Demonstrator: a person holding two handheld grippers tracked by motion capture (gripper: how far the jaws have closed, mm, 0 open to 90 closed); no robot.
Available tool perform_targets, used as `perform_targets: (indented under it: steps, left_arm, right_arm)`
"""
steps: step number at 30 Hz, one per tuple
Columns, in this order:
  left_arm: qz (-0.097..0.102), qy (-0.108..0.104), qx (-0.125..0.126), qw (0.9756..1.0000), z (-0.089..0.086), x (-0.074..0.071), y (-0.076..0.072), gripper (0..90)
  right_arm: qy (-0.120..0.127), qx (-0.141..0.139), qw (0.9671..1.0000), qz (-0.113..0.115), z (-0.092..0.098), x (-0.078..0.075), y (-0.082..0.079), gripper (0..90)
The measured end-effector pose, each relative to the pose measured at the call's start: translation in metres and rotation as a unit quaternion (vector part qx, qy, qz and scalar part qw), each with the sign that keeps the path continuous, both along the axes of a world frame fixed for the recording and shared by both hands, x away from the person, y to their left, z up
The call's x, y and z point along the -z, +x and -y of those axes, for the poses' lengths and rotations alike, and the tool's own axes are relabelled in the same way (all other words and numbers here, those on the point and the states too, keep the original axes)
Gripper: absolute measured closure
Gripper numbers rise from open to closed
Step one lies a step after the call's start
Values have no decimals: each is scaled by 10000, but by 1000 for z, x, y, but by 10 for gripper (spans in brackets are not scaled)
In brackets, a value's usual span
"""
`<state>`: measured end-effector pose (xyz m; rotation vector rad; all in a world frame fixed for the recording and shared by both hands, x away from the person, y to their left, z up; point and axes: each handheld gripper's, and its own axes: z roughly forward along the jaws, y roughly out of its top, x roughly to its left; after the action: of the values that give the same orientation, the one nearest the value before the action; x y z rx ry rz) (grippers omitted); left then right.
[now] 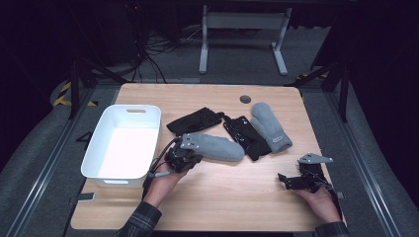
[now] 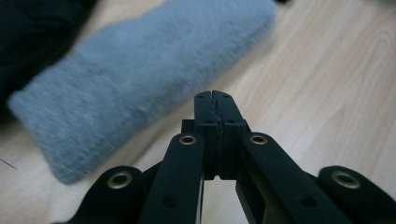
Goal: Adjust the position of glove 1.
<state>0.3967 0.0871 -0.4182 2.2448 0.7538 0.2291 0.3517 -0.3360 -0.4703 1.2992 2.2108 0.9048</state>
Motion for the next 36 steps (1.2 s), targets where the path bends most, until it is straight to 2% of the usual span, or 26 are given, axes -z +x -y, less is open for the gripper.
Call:
perform_targets:
  steps: [2, 3, 6, 11, 12, 14, 16, 18, 19, 21, 25, 31, 36]
  left_arm:
    - [-12, -10, -82, 10000, 0, -2, 4, 899]
    - [40, 55, -137, 9999, 1, -3, 8, 899]
    - [83, 19, -309, 9995, 3, -5, 18, 899]
    - [158, 64, -627, 9979, 4, -4, 36, 900]
    - [133, 29, -698, 9975, 3, -3, 40, 900]
    - [141, 146, -820, 9964, 2, 1, 46, 900]
    - [57, 183, -920, 9956, 2, 5, 52, 900]
    - [-6, 353, -984, 9945, 2, 11, 55, 900]
    - [-87, 343, -1009, 9943, 3, 14, 57, 900]
    - [-187, 404, -1008, 9939, 3, 18, 57, 900]
    - [-262, 480, -944, 9940, 5, 19, 53, 900]
    - [-337, 648, -751, 9945, 9, 18, 38, 900]
    - [-422, 631, -658, 9949, 10, 18, 30, 900]
  right_arm:
    - [0, 0, 10000, 0, 0, 0, 0, 1]
    - [-1, 1, 10000, 0, 0, 0, 0, 1]
    - [-1, 0, 10000, 0, 0, 0, 0, 1]
    - [0, -1, 10000, -1, 0, 0, 0, 1]
    - [0, 0, 10000, 0, 0, 0, 0, 1]
    - [0, 0, 10000, 0, 0, 0, 0, 1]
    - [0, -1, 10000, 0, 0, 0, 0, 1]
    - [0, 0, 10000, 0, 0, 0, 0, 1]
    - [0, -1, 10000, 1, 0, 0, 0, 1]
    - [0, -2, 10000, 0, 0, 0, 0, 1]
    - [1, -1, 10000, 0, 0, 0, 0, 1]
    - [0, -1, 10000, 0, 0, 0, 0, 1]
    - [1, -1, 10000, -1, 0, 0, 0, 1]
